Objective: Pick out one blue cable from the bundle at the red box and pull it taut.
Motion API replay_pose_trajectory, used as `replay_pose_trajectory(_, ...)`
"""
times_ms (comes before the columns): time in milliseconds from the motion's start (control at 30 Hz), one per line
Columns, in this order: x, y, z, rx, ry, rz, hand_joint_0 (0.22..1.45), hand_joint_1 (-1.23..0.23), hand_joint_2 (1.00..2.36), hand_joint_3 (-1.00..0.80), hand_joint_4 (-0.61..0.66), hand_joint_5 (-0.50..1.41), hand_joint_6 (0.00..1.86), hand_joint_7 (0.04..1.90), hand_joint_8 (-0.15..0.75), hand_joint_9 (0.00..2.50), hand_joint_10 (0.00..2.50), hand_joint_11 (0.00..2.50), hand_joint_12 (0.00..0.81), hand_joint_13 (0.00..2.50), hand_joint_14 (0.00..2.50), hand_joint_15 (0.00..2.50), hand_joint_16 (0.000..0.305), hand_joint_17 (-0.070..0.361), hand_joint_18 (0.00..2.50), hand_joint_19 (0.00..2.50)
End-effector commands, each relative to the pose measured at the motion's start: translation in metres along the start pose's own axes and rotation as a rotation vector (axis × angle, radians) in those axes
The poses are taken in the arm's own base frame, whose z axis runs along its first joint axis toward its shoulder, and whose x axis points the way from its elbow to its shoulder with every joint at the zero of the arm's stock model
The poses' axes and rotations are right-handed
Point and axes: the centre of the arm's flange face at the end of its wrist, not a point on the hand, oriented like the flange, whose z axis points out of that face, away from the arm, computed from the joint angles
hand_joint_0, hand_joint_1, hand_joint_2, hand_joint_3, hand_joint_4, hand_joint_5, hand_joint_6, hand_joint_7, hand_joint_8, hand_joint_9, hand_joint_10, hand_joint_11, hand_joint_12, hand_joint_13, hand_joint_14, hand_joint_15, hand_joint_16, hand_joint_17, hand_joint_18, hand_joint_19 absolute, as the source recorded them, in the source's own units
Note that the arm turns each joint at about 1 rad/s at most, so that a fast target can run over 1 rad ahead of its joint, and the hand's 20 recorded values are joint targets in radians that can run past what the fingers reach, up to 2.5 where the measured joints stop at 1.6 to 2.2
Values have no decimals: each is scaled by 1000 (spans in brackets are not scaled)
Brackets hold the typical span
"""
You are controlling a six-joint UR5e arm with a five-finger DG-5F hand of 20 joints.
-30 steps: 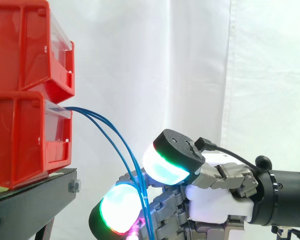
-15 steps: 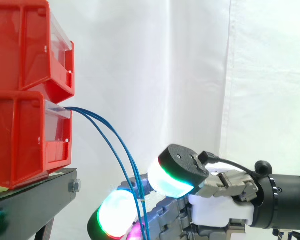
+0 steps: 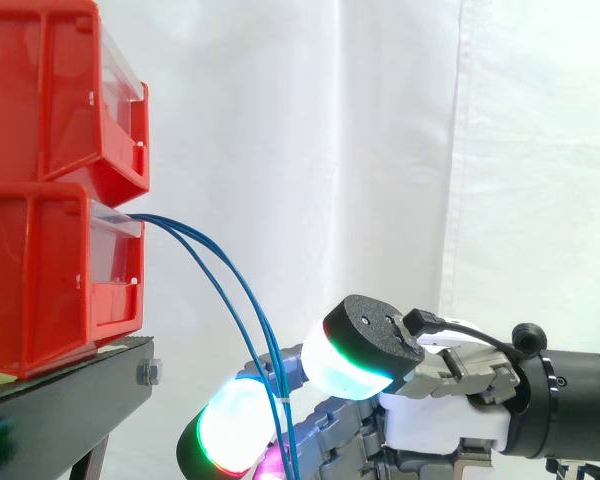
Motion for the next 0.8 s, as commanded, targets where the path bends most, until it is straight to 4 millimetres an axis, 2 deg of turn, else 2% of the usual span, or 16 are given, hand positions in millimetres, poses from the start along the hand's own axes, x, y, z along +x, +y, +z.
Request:
replay_pose_trajectory(0, -2, 0, 0, -5, -2, 1, 523, -630, 1005, -449, 42, -196, 779, 754, 262, 788, 20, 539, 372, 704, 15, 376, 56, 126, 647, 698)
replay_pose_trajectory(333, -7, -2, -2, -2, -8, 3, 567, -641, 1018, -295, 46, -202, 824, 752, 255, 794, 20, 547, 362, 705, 15, 376, 53, 119, 636, 705)
replay_pose_trajectory(767, -9, -2, -2, -3, -10, 3, 556, -650, 1014, -341, 62, -203, 836, 737, 257, 797, 23, 546, 362, 711, 15, 383, 53, 120, 639, 705)
